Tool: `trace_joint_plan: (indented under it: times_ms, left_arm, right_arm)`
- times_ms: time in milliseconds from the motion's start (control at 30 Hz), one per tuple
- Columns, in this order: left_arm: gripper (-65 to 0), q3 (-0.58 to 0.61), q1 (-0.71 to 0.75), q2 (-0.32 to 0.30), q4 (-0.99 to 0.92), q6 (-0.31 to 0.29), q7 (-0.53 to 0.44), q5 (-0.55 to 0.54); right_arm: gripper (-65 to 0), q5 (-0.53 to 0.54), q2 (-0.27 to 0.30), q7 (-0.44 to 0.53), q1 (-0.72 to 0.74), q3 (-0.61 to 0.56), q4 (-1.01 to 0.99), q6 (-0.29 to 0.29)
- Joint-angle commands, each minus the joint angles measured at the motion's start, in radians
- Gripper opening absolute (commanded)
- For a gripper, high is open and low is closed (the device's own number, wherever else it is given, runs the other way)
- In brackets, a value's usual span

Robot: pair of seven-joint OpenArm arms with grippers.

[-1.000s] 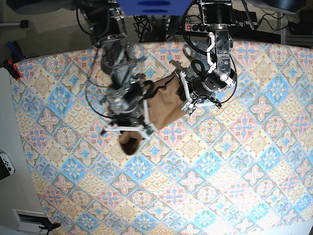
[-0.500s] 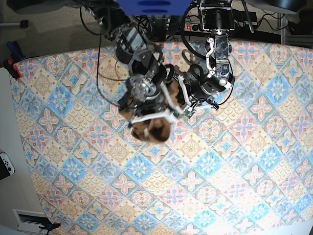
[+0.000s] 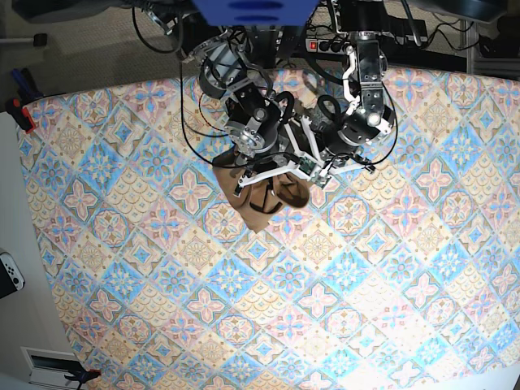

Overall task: Layout the t-shirt on the table in an organized manner, then fold the t-shirt properly
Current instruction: 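Fold the bundle end with the right gripper toward the left gripper, then grasp the bundle with both grippers and fold it over once more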

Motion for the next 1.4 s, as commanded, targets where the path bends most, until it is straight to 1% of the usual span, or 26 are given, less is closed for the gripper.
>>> trace_joint_plan:
  times_ms: [0,33,100,133,167,233,300,400,500,600,700,800,1067,1133,1233,1333,1367]
  left_arm:
    - [-56.0,0.008,0.007,0.009,0.039,-0.019,-0.028,-0.044]
    - [-51.7,0.007,0.021,0.005,0.053,-0.019,-0.028,-0.072]
    - [-46.0,-0.007,0.041,-0.003,0.077,-0.019,-0.028,-0.124]
    - [-43.4,-0.025,0.051,-0.020,0.094,-0.019,-0.028,-0.150]
    - [-40.5,-0.044,0.060,-0.029,0.106,-0.019,-0.028,-0.185]
    - [-37.3,-0.081,0.065,-0.035,0.112,-0.019,-0.011,-0.260]
    - [-36.7,-0.124,0.059,-0.055,0.112,-0.019,0.034,-0.316]
    - [-36.7,-0.191,0.056,-0.081,0.112,-0.019,0.090,-0.428]
    - [-36.7,-0.245,0.059,-0.121,0.112,-0.019,0.096,-0.538]
    - [-36.7,-0.266,0.064,-0.153,0.112,-0.019,0.096,-0.595]
    - [-36.7,-0.306,0.059,-0.164,0.112,-0.019,0.096,-0.606]
    - [-36.7,-0.329,0.057,-0.165,0.108,-0.019,0.096,-0.604]
    - [-36.7,-0.329,0.056,-0.165,0.106,-0.019,0.096,-0.603]
    - [-36.7,-0.329,0.056,-0.165,0.105,-0.019,0.096,-0.603]
    - [-36.7,-0.329,0.056,-0.165,0.105,-0.019,0.096,-0.603]
    - [-36.7,-0.329,0.056,-0.165,0.105,-0.019,0.096,-0.603]
    - [-36.7,-0.329,0.056,-0.165,0.105,-0.019,0.096,-0.603]
  right_arm:
    - [-65.0,0.010,-0.013,0.006,0.015,-0.001,0.009,0.003]
    - [-65.0,0.010,-0.013,0.006,0.015,-0.001,0.007,0.003]
    - [-65.0,0.010,-0.013,0.006,0.015,-0.001,0.010,0.003]
    - [-62.4,0.010,-0.013,0.006,0.015,-0.001,0.015,0.003]
    - [-57.8,0.010,-0.013,0.006,0.015,-0.001,0.019,0.003]
    - [-50.1,0.010,-0.013,0.006,0.010,-0.004,0.021,0.003]
    - [-44.6,0.010,-0.011,0.004,0.010,-0.009,0.021,0.003]
    - [-39.6,0.010,-0.011,0.004,0.008,-0.009,0.022,0.003]
    - [-39.3,0.010,-0.011,0.004,0.008,-0.009,0.022,0.003]
    - [-39.3,0.010,-0.011,0.004,0.008,-0.010,0.052,0.003]
    - [-39.3,0.010,-0.011,0.004,0.007,-0.014,0.128,0.003]
    - [-38.9,0.010,-0.011,-0.006,0.007,-0.064,0.173,0.003]
    - [-38.1,0.007,-0.011,-0.008,0.005,-0.176,0.170,0.003]
    - [-35.0,0.007,-0.011,-0.019,0.005,-0.196,0.173,0.003]
    - [-26.8,0.007,-0.011,-0.059,0.005,-0.224,0.177,0.003]
    - [-20.1,0.005,-0.008,-0.060,0.005,-0.250,0.179,0.003]
    - [-18.8,0.005,-0.008,-0.060,0.005,-0.256,0.179,0.003]
